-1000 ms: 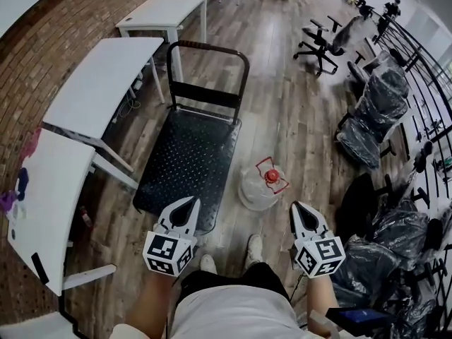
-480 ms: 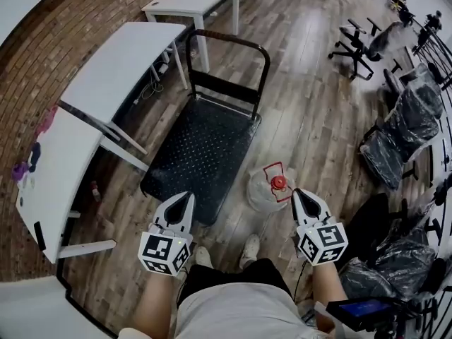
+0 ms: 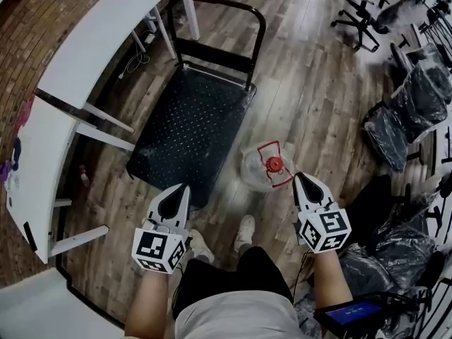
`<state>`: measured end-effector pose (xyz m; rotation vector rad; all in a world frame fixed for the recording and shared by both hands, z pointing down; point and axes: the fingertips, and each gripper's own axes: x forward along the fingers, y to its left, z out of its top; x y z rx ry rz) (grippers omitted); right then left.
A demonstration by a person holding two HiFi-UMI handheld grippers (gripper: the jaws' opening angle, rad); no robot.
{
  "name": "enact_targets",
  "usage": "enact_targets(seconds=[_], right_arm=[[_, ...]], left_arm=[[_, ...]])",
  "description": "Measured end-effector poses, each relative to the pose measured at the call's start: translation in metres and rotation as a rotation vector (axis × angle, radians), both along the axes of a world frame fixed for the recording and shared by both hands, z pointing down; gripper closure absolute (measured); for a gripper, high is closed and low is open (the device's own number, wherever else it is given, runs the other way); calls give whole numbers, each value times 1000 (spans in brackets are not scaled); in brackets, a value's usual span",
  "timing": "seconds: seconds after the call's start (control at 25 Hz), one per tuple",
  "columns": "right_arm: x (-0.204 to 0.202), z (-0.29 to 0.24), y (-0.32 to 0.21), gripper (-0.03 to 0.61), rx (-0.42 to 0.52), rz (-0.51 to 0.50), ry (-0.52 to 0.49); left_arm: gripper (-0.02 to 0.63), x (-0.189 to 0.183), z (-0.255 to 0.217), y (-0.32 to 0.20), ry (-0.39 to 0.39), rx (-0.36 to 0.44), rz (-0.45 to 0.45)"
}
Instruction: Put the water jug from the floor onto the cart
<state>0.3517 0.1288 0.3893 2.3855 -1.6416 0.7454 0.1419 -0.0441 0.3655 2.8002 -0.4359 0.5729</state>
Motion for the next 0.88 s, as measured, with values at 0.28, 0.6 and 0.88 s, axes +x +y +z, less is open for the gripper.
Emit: enact_targets(seconds=[0.28,0.6,0.88], right_arm=[[17,66,9,575,-41,11,-7],[36,157,2,474,-115,7,-57],[57,224,-3,384,-235,-13,-58]], left_arm=[[615,22,68,7,-48,-14,27],[615,32,120,9,-90,-50,44],[615,30,131,13,-108,-42,46]])
